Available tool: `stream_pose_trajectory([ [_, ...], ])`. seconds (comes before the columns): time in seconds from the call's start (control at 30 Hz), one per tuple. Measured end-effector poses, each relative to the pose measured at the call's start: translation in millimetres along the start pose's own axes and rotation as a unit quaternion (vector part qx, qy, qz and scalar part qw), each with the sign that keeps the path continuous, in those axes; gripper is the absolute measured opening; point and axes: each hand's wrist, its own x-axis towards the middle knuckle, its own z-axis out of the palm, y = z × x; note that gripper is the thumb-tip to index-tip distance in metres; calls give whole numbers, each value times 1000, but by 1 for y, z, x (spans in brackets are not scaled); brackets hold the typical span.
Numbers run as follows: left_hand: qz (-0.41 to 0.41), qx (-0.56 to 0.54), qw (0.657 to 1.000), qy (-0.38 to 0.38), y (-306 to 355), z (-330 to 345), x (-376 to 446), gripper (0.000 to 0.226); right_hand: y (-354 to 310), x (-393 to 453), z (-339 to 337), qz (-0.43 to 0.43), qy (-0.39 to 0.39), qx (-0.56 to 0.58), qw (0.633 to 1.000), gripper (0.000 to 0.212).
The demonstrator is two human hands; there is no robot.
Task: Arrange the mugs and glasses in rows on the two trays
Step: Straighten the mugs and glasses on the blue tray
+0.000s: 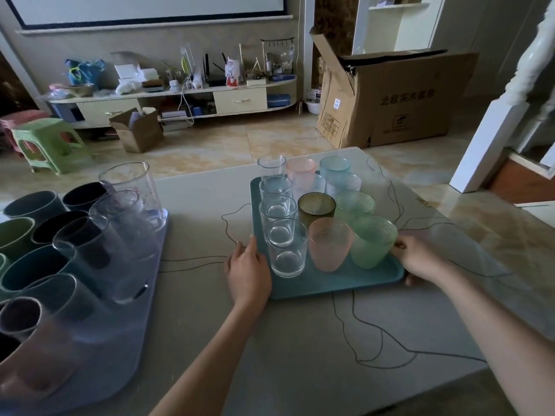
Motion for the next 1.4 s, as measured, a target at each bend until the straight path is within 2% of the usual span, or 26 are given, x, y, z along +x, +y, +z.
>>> stream_pose_trajectory([
  [0.1,-1,-21,1000,-3,0,-3,-2,50,-7,-12,-3,30,-7,-7,999,30],
  [0.23,-29,-117,993,-2,-4,-15,-17,40,-14,-32,-10,74,-49,-36,995,12],
  [0.3,-29,-144,989,-22,-8,-25,-29,38,-16,-46,-15,90,-74,-49,992,9],
  [0.4,22,-130,989,-63,-13,-49,-48,38,-25,-77,-27,112,-90,-65,988,13],
  [0.53,156,-46,986,-35,-22,-98,-76,41,-65,-112,-38,114,-74,-106,985,21],
  [0.63,203,-27,979,-5,-28,-142,-80,38,-113,-135,-34,74,-31,-128,989,20],
  [0.73,259,-28,965,26,-33,-191,-74,35,-158,-156,-16,-12,16,-106,994,22],
  [0.8,271,-36,960,56,-37,-226,-70,32,-187,-170,2,-81,14,-76,994,21],
  [0.87,277,-34,957,80,-45,-259,-63,30,-216,-182,21,-143,-21,-50,988,17],
  [0.97,249,-17,961,121,-72,-303,-44,27,-255,-191,53,-206,-70,-39,975,15],
  [1.03,216,-20,964,153,-100,-328,-29,23,-274,-188,78,-218,-86,-41,971,18],
  [1.13,159,-79,964,198,-156,-359,-7,19,-288,-177,118,-212,-121,-116,963,23],
  [1.23,53,-136,955,257,-223,-378,9,27,-295,-157,154,-201,-153,-197,947,24],
  [1.3,-17,-145,960,239,-271,-371,16,33,-301,-146,171,-189,-153,-212,947,27],
  [1.4,-102,-175,968,147,-321,-343,19,35,-307,-130,196,-162,-180,-209,947,28],
])
